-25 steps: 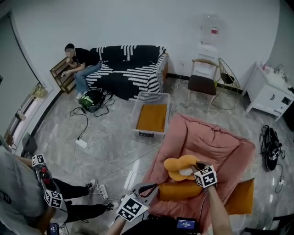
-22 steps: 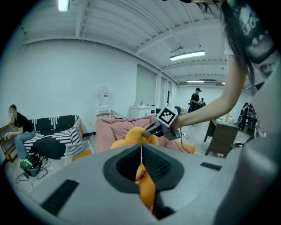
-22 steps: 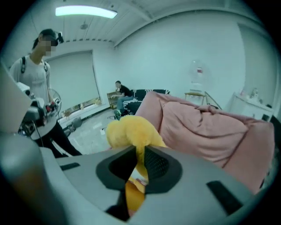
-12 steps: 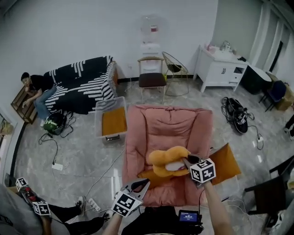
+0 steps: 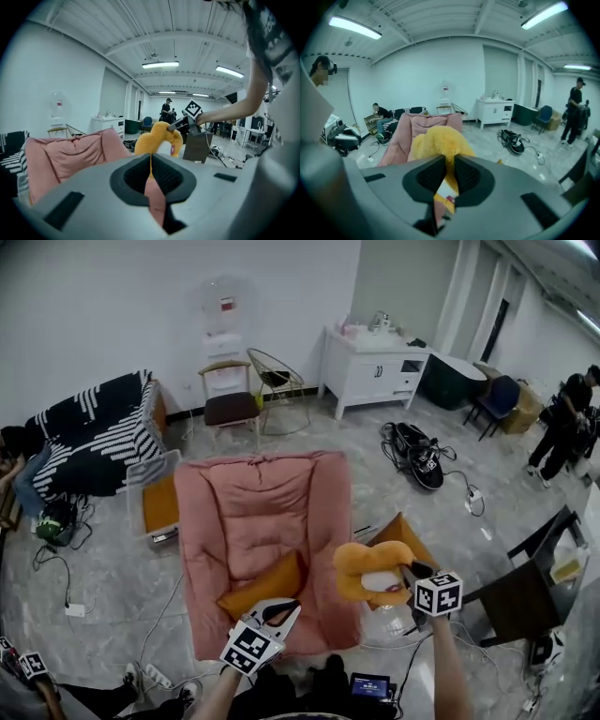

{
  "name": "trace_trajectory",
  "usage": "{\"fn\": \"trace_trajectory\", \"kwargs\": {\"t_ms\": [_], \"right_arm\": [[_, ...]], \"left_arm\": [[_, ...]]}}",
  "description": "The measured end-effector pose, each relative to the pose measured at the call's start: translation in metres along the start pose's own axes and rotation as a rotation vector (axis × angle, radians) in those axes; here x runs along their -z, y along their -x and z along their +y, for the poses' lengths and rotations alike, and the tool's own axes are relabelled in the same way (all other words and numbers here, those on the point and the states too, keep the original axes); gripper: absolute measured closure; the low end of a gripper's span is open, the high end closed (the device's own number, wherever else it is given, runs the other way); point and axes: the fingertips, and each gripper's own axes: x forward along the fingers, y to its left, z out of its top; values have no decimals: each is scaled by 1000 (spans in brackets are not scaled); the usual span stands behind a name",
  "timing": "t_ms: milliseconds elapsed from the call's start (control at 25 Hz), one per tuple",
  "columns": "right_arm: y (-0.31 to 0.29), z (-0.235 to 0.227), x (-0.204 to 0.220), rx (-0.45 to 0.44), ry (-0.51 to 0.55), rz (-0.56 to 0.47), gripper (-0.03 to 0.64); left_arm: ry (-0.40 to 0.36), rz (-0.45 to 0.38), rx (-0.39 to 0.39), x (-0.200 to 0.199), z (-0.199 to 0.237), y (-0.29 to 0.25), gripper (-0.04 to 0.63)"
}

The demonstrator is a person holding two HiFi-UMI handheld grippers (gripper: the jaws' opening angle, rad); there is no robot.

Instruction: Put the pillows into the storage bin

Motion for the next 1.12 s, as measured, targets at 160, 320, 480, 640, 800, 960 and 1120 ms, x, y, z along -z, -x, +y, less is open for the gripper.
{"fn": "trace_trajectory", "kwargs": {"t_ms": [160, 320, 480, 640, 800, 960, 1120], "right_arm": [[33, -97, 50, 80, -83, 47, 572], [40, -176, 106, 89, -181, 94, 567], [12, -237, 157, 91, -238, 182, 465], [-18, -248, 171, 31, -207, 227, 442], [-62, -194, 140, -122, -68, 209, 426], [-100, -131, 114, -274, 65, 182, 426], [-127, -61, 87, -407, 170, 156, 425]], "left_arm": [[-11, -8, 9, -22, -35, -61, 583], [-2, -12, -11, -38, -63, -114, 583], [17, -3, -88, -41, -70, -139, 583], [63, 19, -185, -26, -71, -131, 583], [116, 44, -308, -6, -55, -95, 583], [149, 57, -412, 11, -54, -67, 583], [175, 60, -498, 22, -48, -37, 583]]}}
